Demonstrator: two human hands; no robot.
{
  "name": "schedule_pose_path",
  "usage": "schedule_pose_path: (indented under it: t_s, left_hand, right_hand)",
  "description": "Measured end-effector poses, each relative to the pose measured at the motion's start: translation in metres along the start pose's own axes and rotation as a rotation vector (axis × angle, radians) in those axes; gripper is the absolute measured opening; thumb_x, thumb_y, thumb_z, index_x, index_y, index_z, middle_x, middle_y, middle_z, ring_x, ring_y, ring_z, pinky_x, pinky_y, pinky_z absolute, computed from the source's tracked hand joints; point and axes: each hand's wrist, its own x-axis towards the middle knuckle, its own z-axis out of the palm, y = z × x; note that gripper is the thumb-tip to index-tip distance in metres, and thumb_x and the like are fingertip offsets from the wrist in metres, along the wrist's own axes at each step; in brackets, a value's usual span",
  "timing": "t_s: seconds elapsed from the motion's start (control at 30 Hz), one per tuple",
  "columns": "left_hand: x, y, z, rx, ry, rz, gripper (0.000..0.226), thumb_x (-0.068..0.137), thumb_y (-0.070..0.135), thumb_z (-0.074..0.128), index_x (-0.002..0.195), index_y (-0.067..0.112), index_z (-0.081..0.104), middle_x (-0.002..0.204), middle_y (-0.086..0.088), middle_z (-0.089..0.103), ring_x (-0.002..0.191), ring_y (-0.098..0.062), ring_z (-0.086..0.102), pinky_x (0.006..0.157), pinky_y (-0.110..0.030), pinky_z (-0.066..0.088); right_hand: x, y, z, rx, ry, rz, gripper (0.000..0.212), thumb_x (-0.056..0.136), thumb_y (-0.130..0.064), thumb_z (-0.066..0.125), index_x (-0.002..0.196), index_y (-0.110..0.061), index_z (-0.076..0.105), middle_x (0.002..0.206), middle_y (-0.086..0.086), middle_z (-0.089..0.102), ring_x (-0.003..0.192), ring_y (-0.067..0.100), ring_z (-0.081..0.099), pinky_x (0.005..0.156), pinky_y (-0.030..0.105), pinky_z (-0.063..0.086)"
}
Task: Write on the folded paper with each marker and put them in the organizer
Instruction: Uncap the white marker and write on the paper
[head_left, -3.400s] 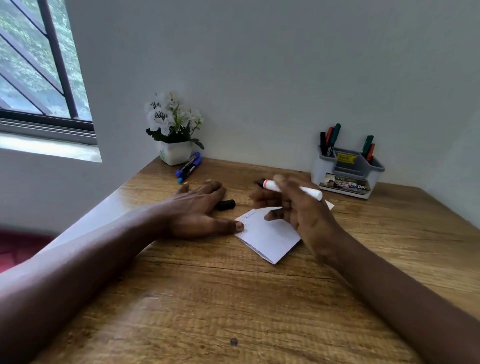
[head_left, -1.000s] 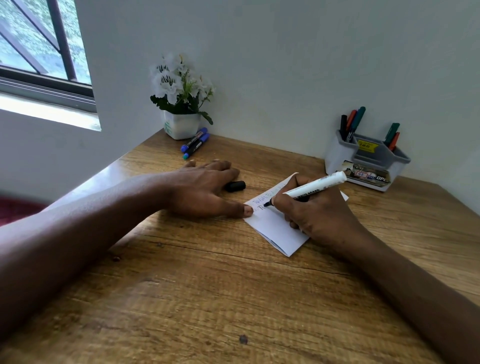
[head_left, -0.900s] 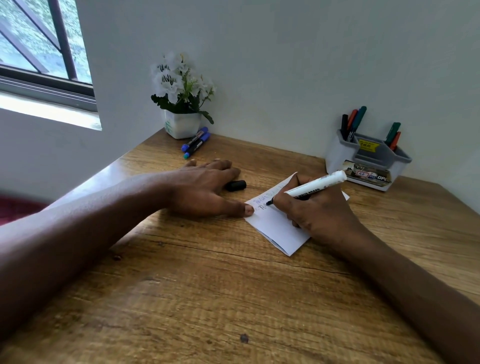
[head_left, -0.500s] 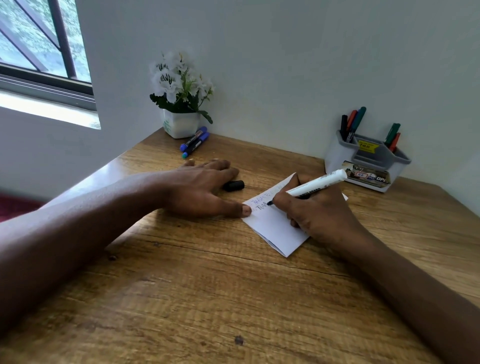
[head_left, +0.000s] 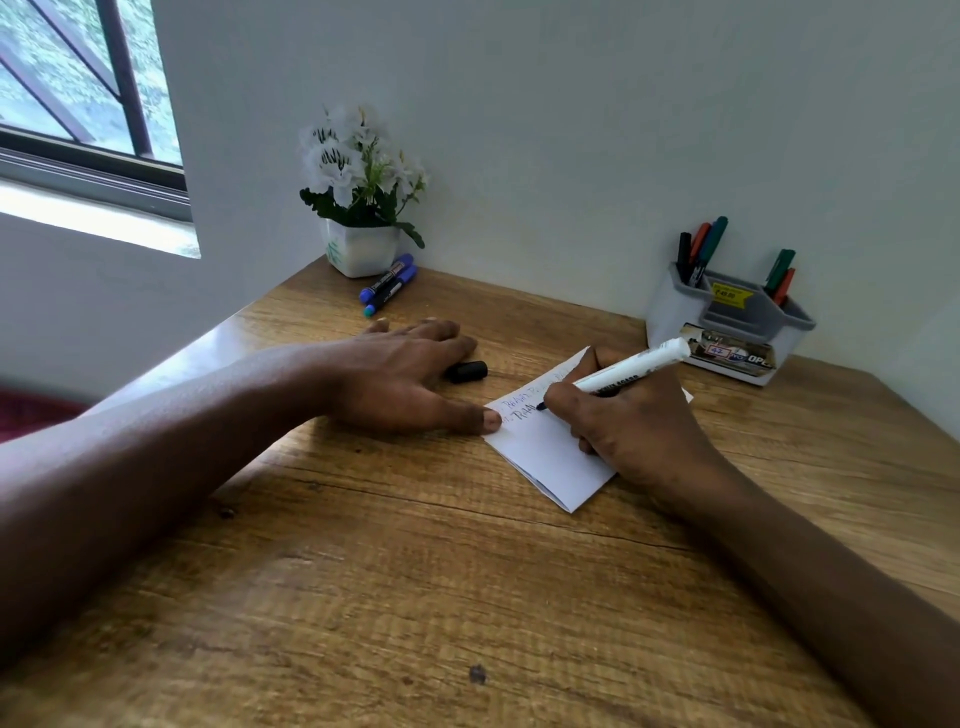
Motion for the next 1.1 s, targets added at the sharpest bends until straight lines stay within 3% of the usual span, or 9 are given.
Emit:
schedule_pose_path:
  t_s: [0.1,0.23,0.43,1.1]
  left_hand:
    - [0.0008,-0.0001,-0.0004,0.004,-0.005,0.0,0.11,0.069,0.086,0.032,0.161,0.031,0.007,0.17,0.004,0.0,0.154,-0.023,0.009,0.122,-0.048,0.009]
    - [0.0004,-0.0003,-0.0004,0.0,-0.003,0.001,0.111,0.069,0.087,0.032,0.161,0.031,0.007,0.17,0.005,0.0,0.154,-0.022,0.008,0.122,-0.047,0.009]
    - [0.0006,-0.0012,0.0009,-0.004,-0.002,-0.002,0.111,0.069,0.087,0.032,0.161,0.032,0.006,0.17,0.006,-0.001,0.155,-0.021,0.007,0.123,-0.047,0.007]
    - [0.0007,-0.0009,-0.0012,-0.012,-0.019,-0.005,0.109,0.07,0.086,0.032,0.161,0.033,0.005,0.17,0.005,-0.002,0.155,-0.022,0.006,0.122,-0.047,0.008]
  right_hand:
    - [0.0003,0.0019,0.0011,0.024,0.032,0.023,0.016,0.08,-0.032,0.082,0.082,-0.021,0.07,0.061,-0.009,0.072,0.049,0.006,0.067,0.046,0.016,0.05]
    - [0.0006,0.0027,0.0016,-0.027,0.062,0.02,0.019,0.08,-0.034,0.082,0.079,-0.02,0.07,0.062,-0.009,0.072,0.051,0.008,0.068,0.048,0.023,0.056]
    - [0.0015,0.0008,-0.0002,0.038,0.069,0.047,0.019,0.081,-0.031,0.081,0.082,-0.015,0.071,0.057,-0.005,0.071,0.044,0.007,0.065,0.043,0.015,0.046]
    - [0.002,0.0005,0.0035,0.038,0.087,0.092,0.017,0.082,-0.032,0.081,0.082,-0.017,0.073,0.058,-0.009,0.072,0.047,0.005,0.066,0.044,0.014,0.048]
